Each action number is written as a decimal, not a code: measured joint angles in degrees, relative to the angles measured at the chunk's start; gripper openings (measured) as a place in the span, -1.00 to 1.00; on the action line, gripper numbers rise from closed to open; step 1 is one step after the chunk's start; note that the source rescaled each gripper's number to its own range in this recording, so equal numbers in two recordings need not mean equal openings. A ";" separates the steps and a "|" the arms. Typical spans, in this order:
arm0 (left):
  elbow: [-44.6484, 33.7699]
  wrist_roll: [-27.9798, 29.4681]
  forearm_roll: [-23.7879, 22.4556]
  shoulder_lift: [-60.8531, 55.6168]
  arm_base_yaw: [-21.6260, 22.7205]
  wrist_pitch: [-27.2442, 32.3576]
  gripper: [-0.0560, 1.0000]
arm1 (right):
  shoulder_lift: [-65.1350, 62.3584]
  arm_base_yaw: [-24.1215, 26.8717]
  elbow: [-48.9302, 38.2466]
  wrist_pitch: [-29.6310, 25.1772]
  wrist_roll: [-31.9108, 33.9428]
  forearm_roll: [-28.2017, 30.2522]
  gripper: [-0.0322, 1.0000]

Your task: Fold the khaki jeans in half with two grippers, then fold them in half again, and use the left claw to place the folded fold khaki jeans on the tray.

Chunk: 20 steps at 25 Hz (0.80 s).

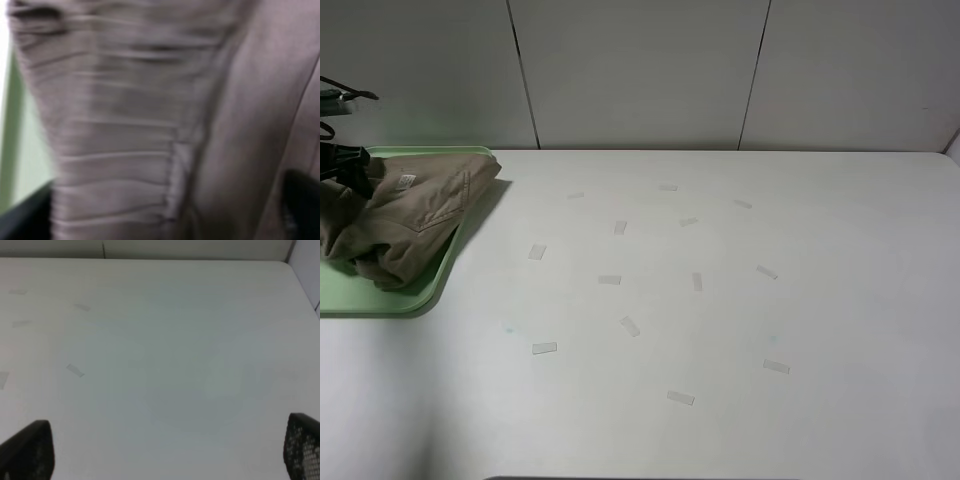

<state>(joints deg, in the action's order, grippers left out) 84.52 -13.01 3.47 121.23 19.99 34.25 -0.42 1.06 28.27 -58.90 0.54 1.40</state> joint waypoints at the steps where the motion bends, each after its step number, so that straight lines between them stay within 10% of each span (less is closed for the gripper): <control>1: 0.12 0.18 0.20 0.00 0.00 0.87 0.84 | 0.00 0.00 0.00 0.00 0.00 0.00 1.00; 20: 4.36 3.30 -3.47 -17.35 0.00 28.26 1.00 | 0.00 0.00 0.00 0.00 0.00 0.00 1.00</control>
<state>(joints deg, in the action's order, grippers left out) 88.88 -9.71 0.00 103.88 19.99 62.51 -0.42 1.06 28.27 -58.90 0.54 1.40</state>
